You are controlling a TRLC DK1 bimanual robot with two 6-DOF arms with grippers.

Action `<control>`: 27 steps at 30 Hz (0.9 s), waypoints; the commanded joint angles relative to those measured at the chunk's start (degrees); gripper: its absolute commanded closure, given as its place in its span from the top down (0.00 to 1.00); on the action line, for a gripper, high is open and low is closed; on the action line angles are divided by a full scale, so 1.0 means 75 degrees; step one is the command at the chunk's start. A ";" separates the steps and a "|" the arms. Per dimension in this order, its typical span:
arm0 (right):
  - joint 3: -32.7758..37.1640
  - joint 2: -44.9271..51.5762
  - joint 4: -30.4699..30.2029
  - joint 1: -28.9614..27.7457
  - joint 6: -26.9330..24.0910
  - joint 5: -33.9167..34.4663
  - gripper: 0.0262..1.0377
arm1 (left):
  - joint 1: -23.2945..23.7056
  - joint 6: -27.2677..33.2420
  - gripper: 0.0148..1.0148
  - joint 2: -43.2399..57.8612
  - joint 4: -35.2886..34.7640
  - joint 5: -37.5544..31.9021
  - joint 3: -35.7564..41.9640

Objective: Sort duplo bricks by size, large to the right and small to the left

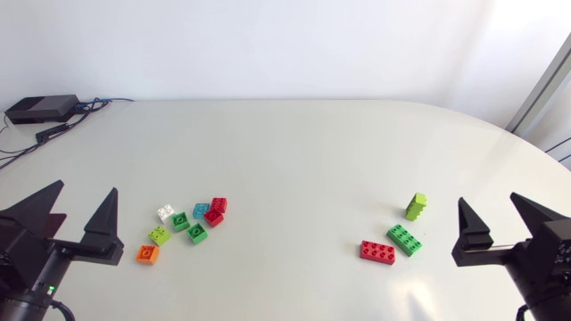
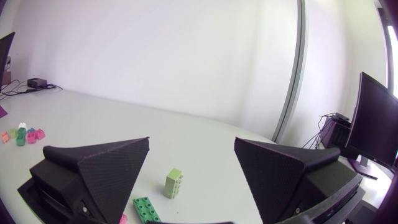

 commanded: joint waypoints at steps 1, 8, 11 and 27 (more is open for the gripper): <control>-0.0288 -0.0089 0.0139 0.0066 -0.0270 0.0106 0.95 | 0.0033 0.0122 0.97 -0.0136 -0.0177 0.0063 -0.0171; -0.0359 -0.0066 0.0080 0.0218 -0.0364 0.0106 0.95 | 0.0044 0.0157 0.97 -0.0136 -0.0411 0.0238 -0.0159; -0.0359 -0.0054 0.0057 0.0159 -0.0352 0.0095 0.95 | 0.0068 0.0168 0.97 -0.0136 -0.0435 0.0274 -0.0159; -0.0429 -0.0066 0.0280 0.0605 -0.0176 -0.0081 0.95 | 0.1005 0.0555 0.97 -0.0148 -0.0435 0.0274 -0.0159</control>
